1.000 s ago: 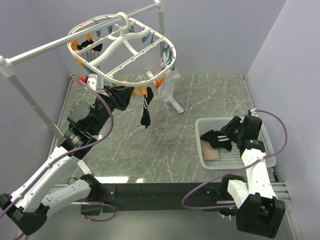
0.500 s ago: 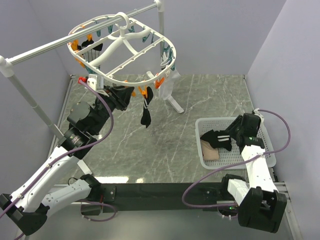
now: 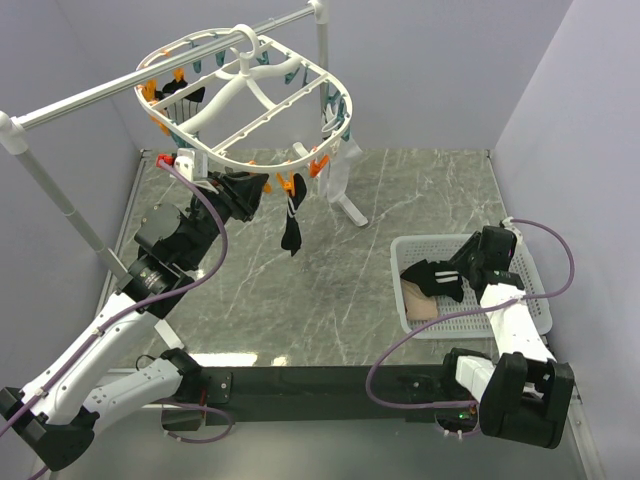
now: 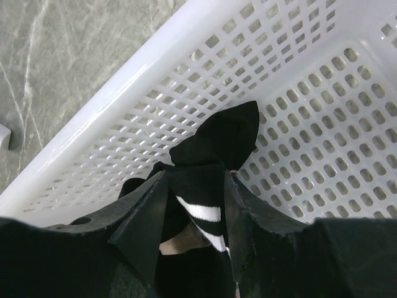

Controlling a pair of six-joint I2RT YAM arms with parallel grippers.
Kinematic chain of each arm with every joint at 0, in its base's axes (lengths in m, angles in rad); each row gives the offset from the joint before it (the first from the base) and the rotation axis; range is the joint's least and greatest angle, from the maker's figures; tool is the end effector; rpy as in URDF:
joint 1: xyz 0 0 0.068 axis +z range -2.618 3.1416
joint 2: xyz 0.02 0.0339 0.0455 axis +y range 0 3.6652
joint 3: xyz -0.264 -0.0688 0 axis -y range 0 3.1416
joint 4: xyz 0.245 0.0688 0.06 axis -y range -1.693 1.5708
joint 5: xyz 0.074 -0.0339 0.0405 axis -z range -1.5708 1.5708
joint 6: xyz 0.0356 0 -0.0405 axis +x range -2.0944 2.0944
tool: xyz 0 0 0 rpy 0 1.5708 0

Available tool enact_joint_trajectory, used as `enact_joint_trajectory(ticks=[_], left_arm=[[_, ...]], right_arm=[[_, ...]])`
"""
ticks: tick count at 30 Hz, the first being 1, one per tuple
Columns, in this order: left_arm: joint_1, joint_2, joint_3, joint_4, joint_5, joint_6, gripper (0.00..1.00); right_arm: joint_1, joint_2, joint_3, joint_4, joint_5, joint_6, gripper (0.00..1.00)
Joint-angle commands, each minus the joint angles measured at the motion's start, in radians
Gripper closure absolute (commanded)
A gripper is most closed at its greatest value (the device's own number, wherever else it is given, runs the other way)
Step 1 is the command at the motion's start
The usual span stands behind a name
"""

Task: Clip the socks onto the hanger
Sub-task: Pick up the sock from the bin.

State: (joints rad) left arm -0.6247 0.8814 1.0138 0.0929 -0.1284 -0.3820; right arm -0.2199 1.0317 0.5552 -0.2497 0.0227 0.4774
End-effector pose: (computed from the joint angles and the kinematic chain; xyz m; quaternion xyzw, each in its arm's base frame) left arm 0.1597 -0.1095 0.4334 0.0255 0.6234 -0.3415 0.7030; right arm 0.2064 -0.0470 0.2082 0.3160 0.8556 0.0424 0.4078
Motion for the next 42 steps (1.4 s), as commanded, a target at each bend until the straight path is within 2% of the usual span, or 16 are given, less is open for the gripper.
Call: enact_joint_trajectory(ticks=[1, 7, 17, 30, 33, 34, 38, 42], left_arm=[[0.006, -0.007, -0.003, 0.044, 0.016, 0.000, 0.76], [0.006, -0.005, 0.002, 0.042, 0.016, 0.002, 0.76], [0.006, -0.007, 0.002, 0.041, 0.016, 0.002, 0.76], [0.008, -0.001, 0.003, 0.044, 0.018, -0.001, 0.76], [0.008, -0.004, -0.003, 0.050, 0.021, -0.005, 0.76], [0.008, -0.002, -0.001, 0.047, 0.021, -0.005, 0.76], [0.008, -0.004, -0.001, 0.047, 0.016, -0.001, 0.76], [0.008, -0.005, -0.001, 0.047, 0.018, -0.004, 0.76]], right_arm=[[0.004, -0.001, -0.003, 0.043, 0.020, -0.007, 0.52], [0.005, 0.053, -0.003, 0.050, 0.002, 0.007, 0.56], [0.010, 0.100, 0.032, -0.022, 0.008, 0.009, 0.56], [0.036, 0.061, 0.043, -0.071, 0.003, 0.027, 0.52], [0.042, 0.042, 0.035, -0.059, 0.017, 0.032, 0.59], [0.042, 0.034, 0.031, -0.054, 0.014, 0.030, 0.69], [0.056, 0.027, 0.043, -0.059, 0.023, 0.026, 1.00], [0.088, -0.010, 0.063, -0.076, 0.043, -0.003, 1.00]])
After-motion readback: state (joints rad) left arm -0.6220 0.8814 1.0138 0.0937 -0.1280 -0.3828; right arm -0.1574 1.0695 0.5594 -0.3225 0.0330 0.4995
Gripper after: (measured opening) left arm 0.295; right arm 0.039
